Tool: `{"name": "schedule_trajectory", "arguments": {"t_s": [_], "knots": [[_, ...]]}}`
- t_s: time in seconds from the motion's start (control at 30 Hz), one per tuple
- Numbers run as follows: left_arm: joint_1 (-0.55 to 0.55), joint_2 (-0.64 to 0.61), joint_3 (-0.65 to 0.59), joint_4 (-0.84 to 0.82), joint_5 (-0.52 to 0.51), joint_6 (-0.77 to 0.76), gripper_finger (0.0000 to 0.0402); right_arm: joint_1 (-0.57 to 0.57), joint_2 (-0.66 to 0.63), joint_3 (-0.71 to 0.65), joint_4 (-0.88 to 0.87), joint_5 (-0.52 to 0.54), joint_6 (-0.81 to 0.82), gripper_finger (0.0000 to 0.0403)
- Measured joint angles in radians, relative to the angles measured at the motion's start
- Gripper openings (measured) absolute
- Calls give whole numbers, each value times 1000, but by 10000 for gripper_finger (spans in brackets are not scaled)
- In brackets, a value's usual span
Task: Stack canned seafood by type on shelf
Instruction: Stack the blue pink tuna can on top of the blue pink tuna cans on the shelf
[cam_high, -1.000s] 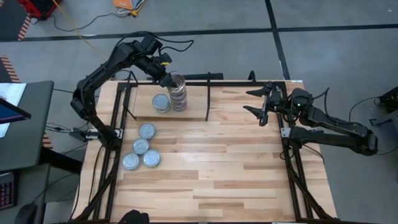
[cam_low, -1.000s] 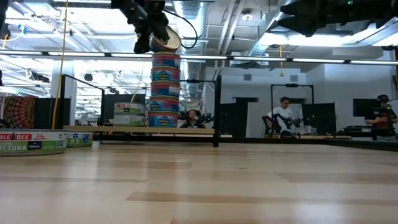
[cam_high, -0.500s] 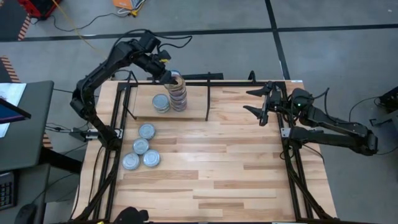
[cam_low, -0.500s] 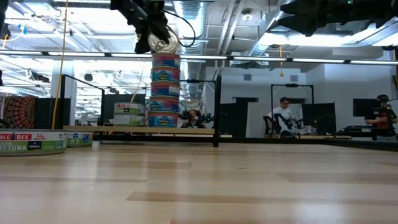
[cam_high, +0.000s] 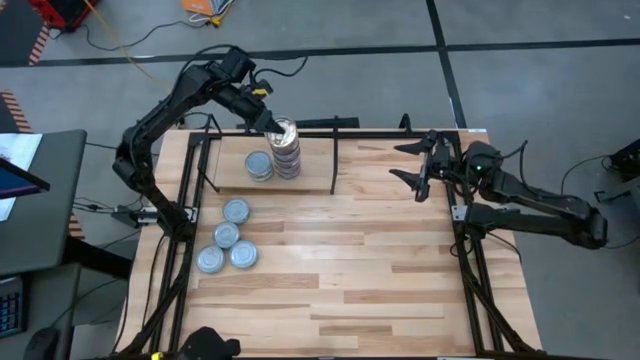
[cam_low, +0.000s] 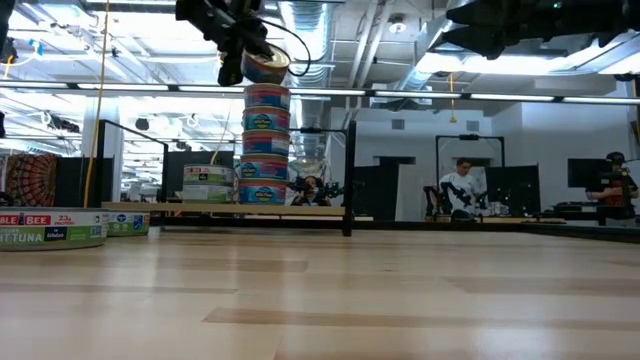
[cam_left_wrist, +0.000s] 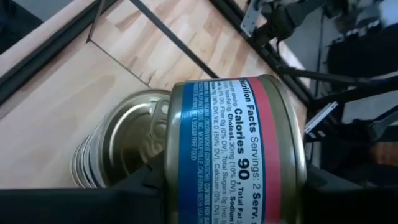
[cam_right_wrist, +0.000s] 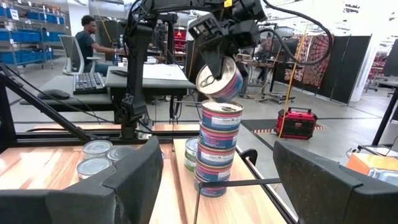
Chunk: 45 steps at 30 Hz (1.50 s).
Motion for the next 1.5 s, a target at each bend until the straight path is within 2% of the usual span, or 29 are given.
{"name": "schedule_trajectory", "arguments": {"t_s": [0.23, 0.53, 0.77, 0.93, 1.2, 1.5], "knots": [[43, 2, 0, 38, 108, -58, 171, -1, 38, 0, 32, 0, 0, 331], [40, 74, 0, 49, 176, -75, 180, 0, 40, 0, 32, 0, 0, 331], [37, 80, 0, 49, 177, -81, 175, 0, 40, 0, 26, 0, 0, 331], [31, 80, 0, 24, 119, -69, 211, 0, 40, 0, 26, 0, 0, 331], [31, 80, 0, 27, 108, -75, 275, -1, 40, 0, 26, 0, -1, 331], [37, 80, 10, 24, 104, -62, 308, -1, 40, 0, 26, 0, -1, 331]]}}
